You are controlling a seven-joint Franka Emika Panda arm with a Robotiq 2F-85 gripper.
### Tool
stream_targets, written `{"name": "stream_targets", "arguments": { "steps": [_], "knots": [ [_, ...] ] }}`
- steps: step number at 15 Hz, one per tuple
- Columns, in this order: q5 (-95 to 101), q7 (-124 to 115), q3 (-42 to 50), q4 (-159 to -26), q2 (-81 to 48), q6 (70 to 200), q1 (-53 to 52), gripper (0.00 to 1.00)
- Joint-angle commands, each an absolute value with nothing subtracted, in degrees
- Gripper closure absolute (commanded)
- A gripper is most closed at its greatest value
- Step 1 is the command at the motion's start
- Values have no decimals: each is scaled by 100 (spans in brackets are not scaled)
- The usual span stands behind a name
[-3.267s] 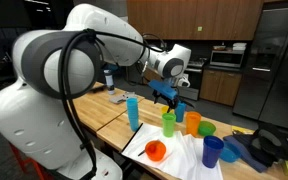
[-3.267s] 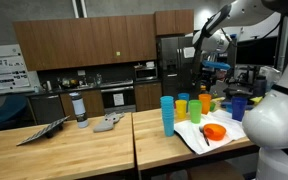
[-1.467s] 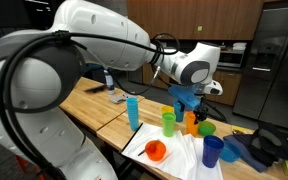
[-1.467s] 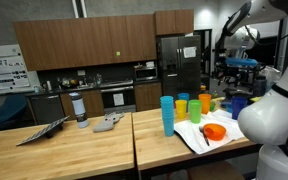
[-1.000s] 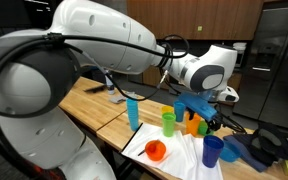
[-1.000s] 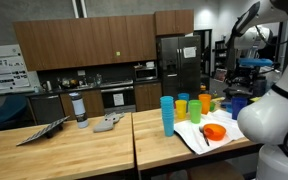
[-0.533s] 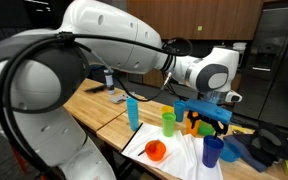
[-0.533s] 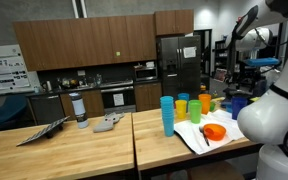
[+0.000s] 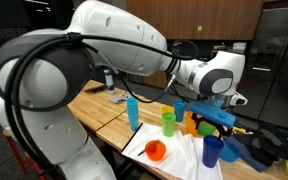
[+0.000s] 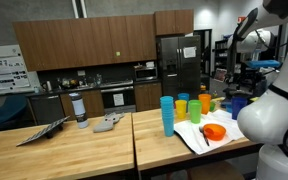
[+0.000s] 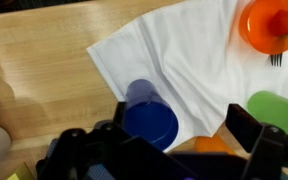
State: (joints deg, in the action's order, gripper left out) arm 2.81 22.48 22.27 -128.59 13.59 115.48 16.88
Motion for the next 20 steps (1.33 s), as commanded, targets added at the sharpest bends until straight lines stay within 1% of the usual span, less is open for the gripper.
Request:
{"name": "stream_targets", "arguments": {
  "steps": [1,9,16,18,20],
  "knots": [
    [-260,1880,2206,-12742,1415,11758,1657,0],
    [-964,941,1607,-12420,1210,12235,1210,0],
    [-1651,-198,1289,-11737,535,12578,975,0],
    [-1589,-175,1215,-11602,382,12647,954,0],
    [-1465,70,1150,-11454,240,12437,924,0]
  ]
}}
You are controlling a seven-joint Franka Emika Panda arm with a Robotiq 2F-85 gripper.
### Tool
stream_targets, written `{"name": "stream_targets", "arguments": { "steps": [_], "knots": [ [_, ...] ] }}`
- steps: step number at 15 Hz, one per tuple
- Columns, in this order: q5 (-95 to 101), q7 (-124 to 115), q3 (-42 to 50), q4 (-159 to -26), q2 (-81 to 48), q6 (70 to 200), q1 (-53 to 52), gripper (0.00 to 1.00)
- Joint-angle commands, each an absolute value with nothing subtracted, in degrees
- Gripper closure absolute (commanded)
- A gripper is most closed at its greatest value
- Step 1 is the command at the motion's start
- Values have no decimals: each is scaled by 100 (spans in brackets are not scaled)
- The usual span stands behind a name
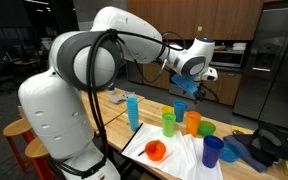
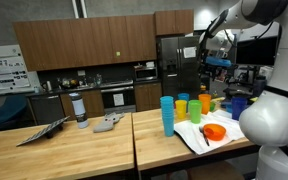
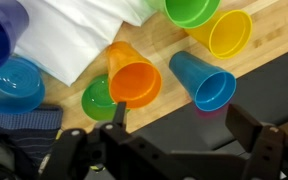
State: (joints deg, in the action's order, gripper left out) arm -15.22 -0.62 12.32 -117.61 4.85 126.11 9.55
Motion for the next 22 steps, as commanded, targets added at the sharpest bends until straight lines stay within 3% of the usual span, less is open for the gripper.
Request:
{"name": "stream_targets", "arguments": {
  "steps": [1,10,22],
  "knots": [
    [-1402,142,1111,-11395,177,12343,914,0],
    [-784,485,896,-10685,-544,11436,866,0],
    [-834,-820,792,-10681,-1056,12351,765,0]
  ]
}}
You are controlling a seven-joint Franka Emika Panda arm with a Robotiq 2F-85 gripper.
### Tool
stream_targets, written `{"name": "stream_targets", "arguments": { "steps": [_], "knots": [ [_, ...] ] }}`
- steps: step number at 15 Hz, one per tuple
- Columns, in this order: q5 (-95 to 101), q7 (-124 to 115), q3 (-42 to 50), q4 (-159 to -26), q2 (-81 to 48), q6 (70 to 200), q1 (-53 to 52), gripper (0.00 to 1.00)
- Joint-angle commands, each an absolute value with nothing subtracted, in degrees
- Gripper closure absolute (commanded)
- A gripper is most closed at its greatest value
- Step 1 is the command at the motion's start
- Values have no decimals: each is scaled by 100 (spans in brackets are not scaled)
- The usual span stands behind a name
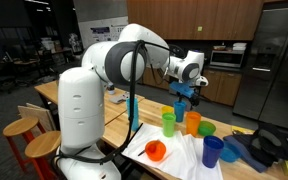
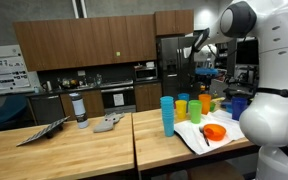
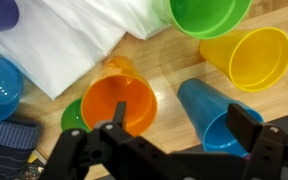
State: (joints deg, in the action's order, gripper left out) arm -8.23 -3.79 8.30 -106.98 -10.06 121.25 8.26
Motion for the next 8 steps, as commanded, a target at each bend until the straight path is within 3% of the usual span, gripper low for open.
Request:
{"name": "stream_targets", "arguments": {
  "steps": [1,8],
  "knots": [
    [-789,-953,782,-10689,-1070,12435,737,0],
    [-852,-1806,758,-10898,-1109,12833,627,0]
  ]
}}
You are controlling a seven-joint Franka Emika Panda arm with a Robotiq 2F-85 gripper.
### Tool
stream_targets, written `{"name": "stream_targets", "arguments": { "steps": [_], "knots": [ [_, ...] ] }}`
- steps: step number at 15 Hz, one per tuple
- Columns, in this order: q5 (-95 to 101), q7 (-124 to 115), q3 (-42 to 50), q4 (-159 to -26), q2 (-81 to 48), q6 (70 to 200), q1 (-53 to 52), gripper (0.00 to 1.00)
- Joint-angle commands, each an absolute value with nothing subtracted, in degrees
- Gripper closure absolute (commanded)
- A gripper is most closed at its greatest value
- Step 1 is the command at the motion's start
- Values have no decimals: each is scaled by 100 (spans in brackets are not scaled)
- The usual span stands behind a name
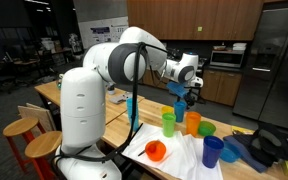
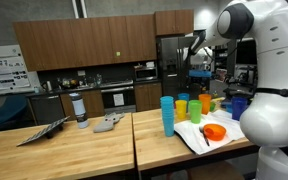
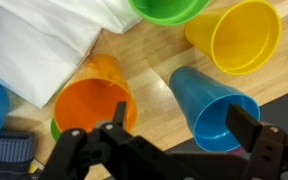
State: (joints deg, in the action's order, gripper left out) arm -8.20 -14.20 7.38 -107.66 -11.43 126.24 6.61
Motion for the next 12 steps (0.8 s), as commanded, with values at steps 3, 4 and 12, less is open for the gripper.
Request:
{"name": "stream_targets", "arguments": {
  "steps": [3,4,12],
  "knots": [
    [-969,-2105,778,-11010,-1116,12997,656,0],
    [-990,-2165,788,-11064,-1117,13088,660,0],
    [-952,-2634,811,-11328,-1114,13613,596,0]
  ]
}}
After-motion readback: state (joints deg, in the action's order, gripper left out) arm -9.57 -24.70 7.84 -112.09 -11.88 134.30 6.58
